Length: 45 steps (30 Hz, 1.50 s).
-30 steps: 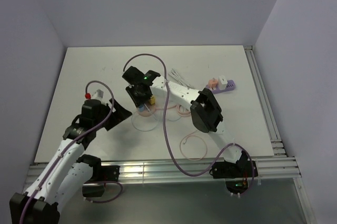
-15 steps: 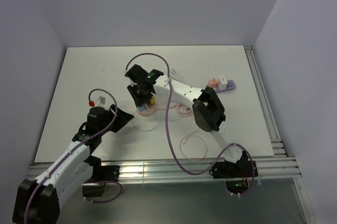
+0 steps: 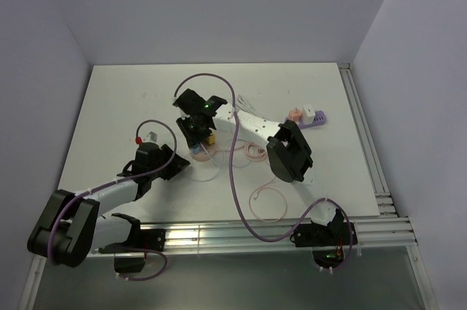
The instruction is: Insert the plug
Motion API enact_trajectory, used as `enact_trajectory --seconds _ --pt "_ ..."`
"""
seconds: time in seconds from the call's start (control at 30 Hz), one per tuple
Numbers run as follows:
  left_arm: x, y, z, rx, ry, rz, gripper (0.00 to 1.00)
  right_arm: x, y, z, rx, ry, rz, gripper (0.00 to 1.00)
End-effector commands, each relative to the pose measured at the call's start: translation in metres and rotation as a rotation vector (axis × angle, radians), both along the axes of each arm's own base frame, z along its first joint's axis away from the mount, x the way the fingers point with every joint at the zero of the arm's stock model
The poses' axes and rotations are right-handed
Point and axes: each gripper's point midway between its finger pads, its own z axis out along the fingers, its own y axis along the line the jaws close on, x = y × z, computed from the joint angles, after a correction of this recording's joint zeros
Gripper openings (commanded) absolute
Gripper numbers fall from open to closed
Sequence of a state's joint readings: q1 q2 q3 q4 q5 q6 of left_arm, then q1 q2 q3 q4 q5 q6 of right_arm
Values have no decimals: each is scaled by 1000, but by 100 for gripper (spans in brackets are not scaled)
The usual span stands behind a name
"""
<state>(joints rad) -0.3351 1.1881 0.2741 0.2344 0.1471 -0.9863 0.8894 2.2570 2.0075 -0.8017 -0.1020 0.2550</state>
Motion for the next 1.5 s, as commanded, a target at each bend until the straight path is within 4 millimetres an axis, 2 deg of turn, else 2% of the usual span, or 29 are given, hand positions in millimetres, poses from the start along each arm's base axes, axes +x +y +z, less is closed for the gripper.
enact_trajectory --seconds 0.0,0.03,0.2,0.23,0.27,0.5,0.67,0.73,0.87,1.03,1.27,1.47 --pt "9 -8 1 11 -41 -41 41 -7 -8 -7 -20 55 4 0" --pt "7 -10 -1 10 -34 -51 34 -7 -8 -10 -23 59 1 0" --pt "-1 -12 -13 15 -11 -76 14 -7 -9 -15 -32 68 -4 0" --pt "-2 -12 -14 16 -7 -79 3 -8 -9 -16 -33 70 -4 0" --pt "-4 -12 -15 16 -1 -85 0 -8 -9 -17 -35 72 -6 0" --pt "-22 -12 -15 29 23 -105 0 -12 -5 -10 20 126 3 0" --pt "-33 -14 -7 26 11 -126 0 -3 -13 -9 -8 119 -34 0" --pt "-40 -18 -4 5 9 -145 0 -1 -15 -11 -15 115 -41 0" --pt "-52 -37 14 -84 -18 -212 0 1 -19 -16 -33 107 -62 0" --pt "-65 -49 27 -113 -35 -260 0 2 -20 -20 -87 61 -79 0" --pt "-76 -43 21 -96 -21 -246 0 -4 -27 -50 -220 -5 -100 0" --pt "-78 -40 19 -92 -23 -238 0 -16 -41 -101 -354 10 -101 0"
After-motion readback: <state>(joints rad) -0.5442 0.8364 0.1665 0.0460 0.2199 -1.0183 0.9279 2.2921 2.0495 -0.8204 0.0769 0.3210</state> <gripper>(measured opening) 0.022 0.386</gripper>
